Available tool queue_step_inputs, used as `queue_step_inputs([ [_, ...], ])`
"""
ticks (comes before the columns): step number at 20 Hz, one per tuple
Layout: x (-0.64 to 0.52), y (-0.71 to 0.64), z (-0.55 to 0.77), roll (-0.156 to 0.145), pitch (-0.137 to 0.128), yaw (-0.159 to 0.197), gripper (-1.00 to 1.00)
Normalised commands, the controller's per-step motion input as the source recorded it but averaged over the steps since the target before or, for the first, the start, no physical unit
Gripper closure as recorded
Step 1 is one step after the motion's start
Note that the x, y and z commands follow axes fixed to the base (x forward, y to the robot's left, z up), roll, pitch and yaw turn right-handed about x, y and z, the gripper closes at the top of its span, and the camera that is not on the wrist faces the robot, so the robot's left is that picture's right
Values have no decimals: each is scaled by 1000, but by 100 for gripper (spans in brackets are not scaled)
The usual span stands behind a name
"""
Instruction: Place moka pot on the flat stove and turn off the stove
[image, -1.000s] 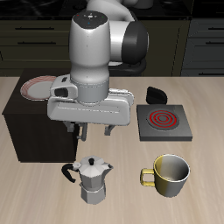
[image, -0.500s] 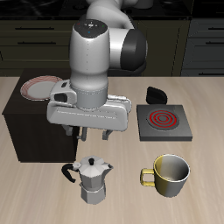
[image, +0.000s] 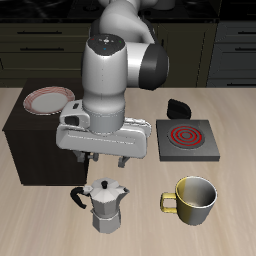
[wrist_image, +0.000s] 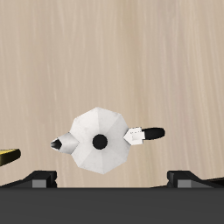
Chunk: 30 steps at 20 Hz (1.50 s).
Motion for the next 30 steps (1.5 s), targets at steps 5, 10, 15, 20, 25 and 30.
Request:
queue_step_inputs([
  [5,1,57,-171,-13,-28,21,-100],
  [10,-16,67,-230,-6,29,-33,-100],
  [15,-83,187,-248,26,24,7,-100],
  [20,-118,44,-186,0,3,26,-100],
  [25,-50,-168,-23,-13,0,19,-100],
  [30,52,-51,23,15,-3,17,-100],
])
